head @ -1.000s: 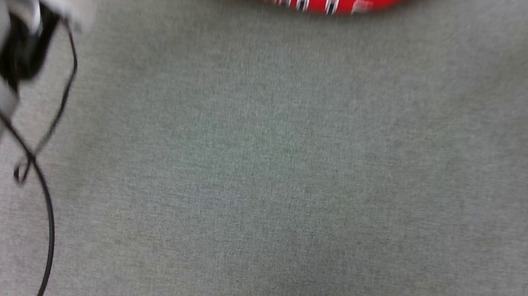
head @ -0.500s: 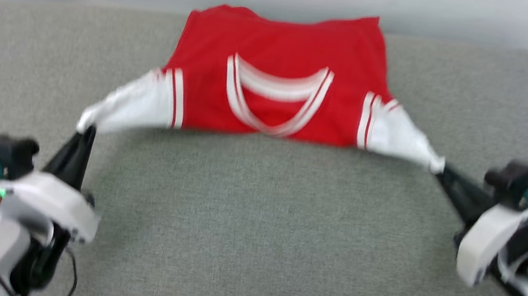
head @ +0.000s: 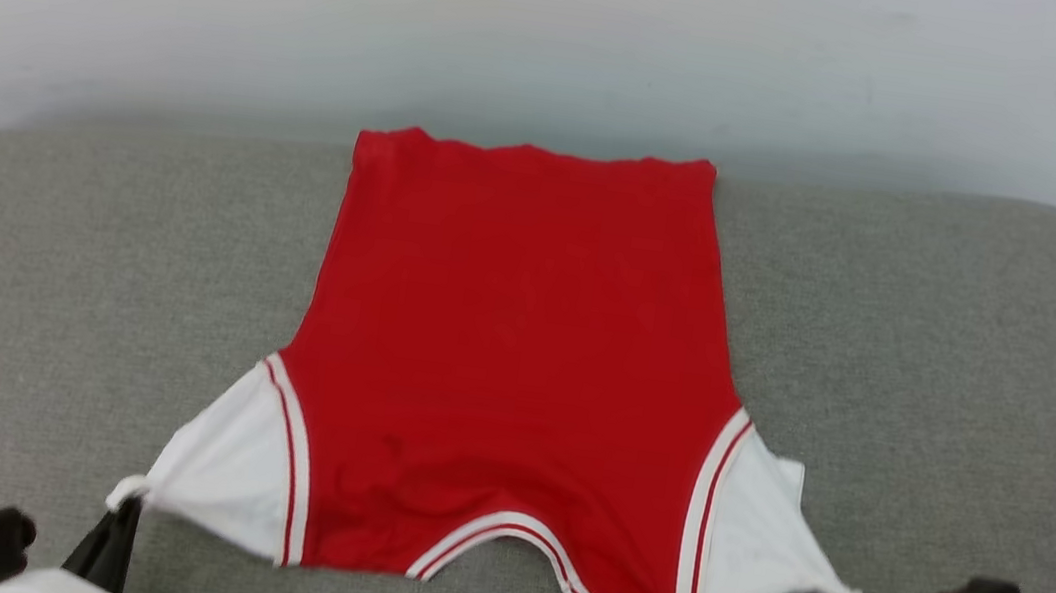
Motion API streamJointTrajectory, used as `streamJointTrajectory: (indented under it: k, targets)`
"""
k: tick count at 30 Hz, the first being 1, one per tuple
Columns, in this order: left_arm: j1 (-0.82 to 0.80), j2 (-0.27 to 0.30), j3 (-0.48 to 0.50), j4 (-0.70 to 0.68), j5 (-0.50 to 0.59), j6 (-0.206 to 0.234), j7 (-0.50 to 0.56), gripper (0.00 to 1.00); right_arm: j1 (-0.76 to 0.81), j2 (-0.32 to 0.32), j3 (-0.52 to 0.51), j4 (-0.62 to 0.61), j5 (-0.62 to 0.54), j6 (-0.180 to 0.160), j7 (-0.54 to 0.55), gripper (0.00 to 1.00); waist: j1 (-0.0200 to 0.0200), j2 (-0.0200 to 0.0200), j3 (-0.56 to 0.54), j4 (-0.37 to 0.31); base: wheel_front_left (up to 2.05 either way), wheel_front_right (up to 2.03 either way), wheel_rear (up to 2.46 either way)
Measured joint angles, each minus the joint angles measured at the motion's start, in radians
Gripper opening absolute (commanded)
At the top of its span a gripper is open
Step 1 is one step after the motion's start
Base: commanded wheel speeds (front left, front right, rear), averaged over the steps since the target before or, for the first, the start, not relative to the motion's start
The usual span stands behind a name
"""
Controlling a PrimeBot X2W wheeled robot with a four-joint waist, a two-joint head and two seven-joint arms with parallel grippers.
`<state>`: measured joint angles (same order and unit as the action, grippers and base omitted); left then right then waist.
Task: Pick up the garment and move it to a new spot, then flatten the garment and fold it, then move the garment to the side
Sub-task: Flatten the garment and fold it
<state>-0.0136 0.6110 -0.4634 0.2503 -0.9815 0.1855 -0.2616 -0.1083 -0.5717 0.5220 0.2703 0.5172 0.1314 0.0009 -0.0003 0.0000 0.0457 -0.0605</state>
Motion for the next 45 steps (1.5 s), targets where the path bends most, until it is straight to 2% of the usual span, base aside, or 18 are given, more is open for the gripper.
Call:
streamJointTrajectory:
  k: [6, 9, 16, 19, 20, 21, 22, 26, 31, 33, 35, 40, 45]
  targets:
    - [0.16, -0.028, 0.083, -0.022, -0.002, 0.013, -0.001, 0.0, 0.153, 0.005, -0.09, -0.016, -0.01, 0.0, 0.018, 0.0, 0.0, 0.0, -0.045, -0.001, 0.0, 0.0, 0.0]
    - [0.217, -0.042, 0.089, -0.036, 0.005, 0.012, -0.001, 0.0, 0.216, 0.004, -0.118, -0.031, -0.019, 0.0, 0.035, 0.0, 0.0, 0.0, -0.051, 0.002, 0.0, 0.0, 0.0]
    - [0.278, -0.069, 0.111, -0.054, 0.035, 0.022, -0.001, 0.0, 0.343, 0.007, -0.182, -0.052, -0.023, 0.0, 0.082, 0.0, 0.0002, 0.0, -0.062, 0.019, 0.0, 0.0, 0.0]
    - [0.278, -0.083, 0.108, -0.055, 0.044, 0.02, -0.001, 0.0, 0.359, 0.033, -0.22, -0.062, -0.023, 0.0, 0.087, 0.0, 0.0002, 0.0, -0.063, 0.022, 0.0, 0.0, 0.0]
    - [0.276, -0.086, 0.108, -0.056, 0.047, 0.018, -0.001, 0.0, 0.359, 0.045, -0.235, -0.068, -0.018, 0.0, 0.087, 0.05, 0.0002, 0.0, -0.063, 0.022, 0.0, 0.0, 0.0]
    - [0.274, -0.088, 0.108, -0.056, 0.052, 0.017, -0.001, 0.0, 0.358, 0.057, -0.249, -0.074, -0.017, 0.0, 0.086, 0.48, 0.0002, 0.0, -0.063, 0.022, 0.0, 0.0, 0.0]
    - [0.272, -0.09, 0.107, -0.057, 0.058, 0.017, -0.001, 0.0, 0.355, 0.065, -0.262, -0.08, -0.018, 0.0, 0.085, 1.0, 0.0002, 0.0, -0.063, 0.022, 0.0, 0.0, 0.0]
    - [0.251, -0.105, 0.105, -0.066, 0.081, 0.011, -0.001, 0.0, 0.333, 0.074, -0.312, -0.108, -0.035, 0.0, 0.088, 1.0, 0.0002, 0.0, -0.062, 0.025, 0.0, 0.0, 0.0]
    - [0.231, -0.118, 0.108, -0.099, 0.121, 0.011, -0.001, 0.0, 0.27, 0.056, -0.434, -0.175, -0.051, 0.0, 0.089, 1.0, 0.0003, 0.0, -0.055, 0.039, 0.0, 0.0, 0.0]
    - [0.215, -0.121, 0.109, -0.127, 0.148, 0.013, -0.001, 0.0, 0.174, 0.036, -0.516, -0.254, -0.049, 0.0, 0.118, 1.0, 0.0003, 0.0, -0.042, 0.057, 0.0, 0.0, 0.0]
    - [0.196, -0.121, 0.107, -0.141, 0.163, 0.016, -0.001, 0.0, 0.118, 0.026, -0.543, -0.293, -0.048, 0.0, 0.144, 1.0, 0.0003, 0.0, -0.028, 0.068, 0.0, 0.0, 0.0]
    - [0.12, -0.135, 0.085, -0.169, 0.197, 0.011, -0.001, 0.0, -0.082, 0.005, -0.551, -0.351, -0.025, 0.0, 0.238, 1.0, 0.0004, 0.0, 0.033, 0.104, 0.0, 0.0, 0.0]
    - [0.041, -0.171, 0.069, -0.177, 0.226, -0.004, -0.001, 0.0, -0.319, -0.019, -0.505, -0.323, -0.024, 0.0, 0.377, 1.0, 0.0004, 0.0, 0.118, 0.147, 0.0, 0.0, 0.0]
